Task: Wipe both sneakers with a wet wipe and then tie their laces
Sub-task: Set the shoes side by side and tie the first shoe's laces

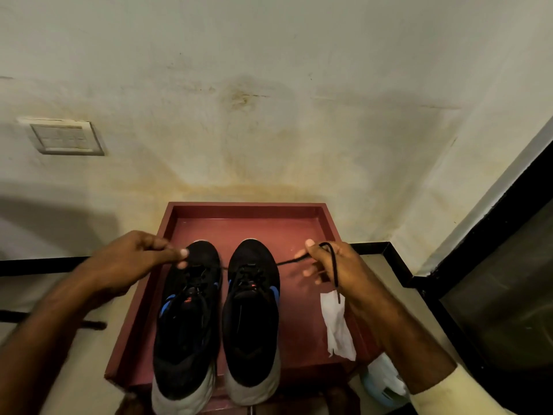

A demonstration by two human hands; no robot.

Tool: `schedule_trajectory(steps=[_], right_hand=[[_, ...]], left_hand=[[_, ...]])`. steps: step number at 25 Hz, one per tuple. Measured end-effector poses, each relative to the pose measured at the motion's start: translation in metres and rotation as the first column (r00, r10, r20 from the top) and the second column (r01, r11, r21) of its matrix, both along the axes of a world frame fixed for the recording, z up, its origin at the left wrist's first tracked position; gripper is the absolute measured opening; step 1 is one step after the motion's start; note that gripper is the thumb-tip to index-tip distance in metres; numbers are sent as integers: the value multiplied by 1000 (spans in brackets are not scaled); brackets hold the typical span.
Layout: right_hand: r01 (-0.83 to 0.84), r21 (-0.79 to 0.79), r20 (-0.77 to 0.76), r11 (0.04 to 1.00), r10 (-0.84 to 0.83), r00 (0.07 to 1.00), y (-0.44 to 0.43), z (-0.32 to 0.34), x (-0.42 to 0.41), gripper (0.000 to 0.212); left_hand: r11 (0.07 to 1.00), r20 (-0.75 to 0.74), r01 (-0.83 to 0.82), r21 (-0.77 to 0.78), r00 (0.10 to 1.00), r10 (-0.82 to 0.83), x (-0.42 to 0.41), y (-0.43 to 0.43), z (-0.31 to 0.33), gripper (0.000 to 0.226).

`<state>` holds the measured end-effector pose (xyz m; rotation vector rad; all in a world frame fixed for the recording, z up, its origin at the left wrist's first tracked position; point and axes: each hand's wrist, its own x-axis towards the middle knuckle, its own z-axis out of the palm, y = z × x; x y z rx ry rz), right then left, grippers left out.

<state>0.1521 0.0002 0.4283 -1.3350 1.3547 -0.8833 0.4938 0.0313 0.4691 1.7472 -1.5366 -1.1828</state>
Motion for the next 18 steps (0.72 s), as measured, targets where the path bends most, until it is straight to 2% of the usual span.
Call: schedule_trajectory(steps=[1, 2, 4, 7, 11, 13, 15, 16, 17, 18], right_hand=[[6, 41, -48, 999, -4, 999, 0, -2, -6, 35], [5, 68, -102, 998, 2, 995, 1, -4, -11, 34], [7, 111, -236, 994, 19, 971, 2, -9, -18, 34], [14, 143, -425, 990, 49, 904, 2, -14, -27, 38], [16, 151, -532, 988, 68, 844, 3, -15, -30, 32], [-34, 151, -622, 988, 122, 774, 2, -10, -37, 26], [-86, 223, -636, 971, 212, 742, -1, -1, -51, 34], [-94, 250, -623, 964, 234, 747, -3, 4, -58, 46], [-77, 219, -628, 973, 201, 751, -4, 10, -62, 54], [-46, 135, -640, 990, 123, 759, -3, 14, -64, 53]], left_hand=[[999, 40, 26, 21, 999, -27, 14, 4, -4, 68], [997, 75, 52, 52, 996, -56, 22, 9, -8, 65], [996, 162, 61, 64, 984, -71, 29, 14, -16, 40], [997, 305, 33, 72, 951, -54, 26, 14, -24, 34], [992, 492, -26, 125, 870, -40, 22, 4, -41, 28], [999, 625, -19, 40, 781, -10, 16, 3, -41, 23], [986, 762, 11, -164, 636, 120, 7, 0, -38, 27], [964, 731, 15, -265, 655, 191, 1, -2, -35, 26], [947, 652, 4, -321, 727, 218, -9, -2, -31, 23], [947, 569, 7, -321, 800, 188, -20, -1, -28, 21]])
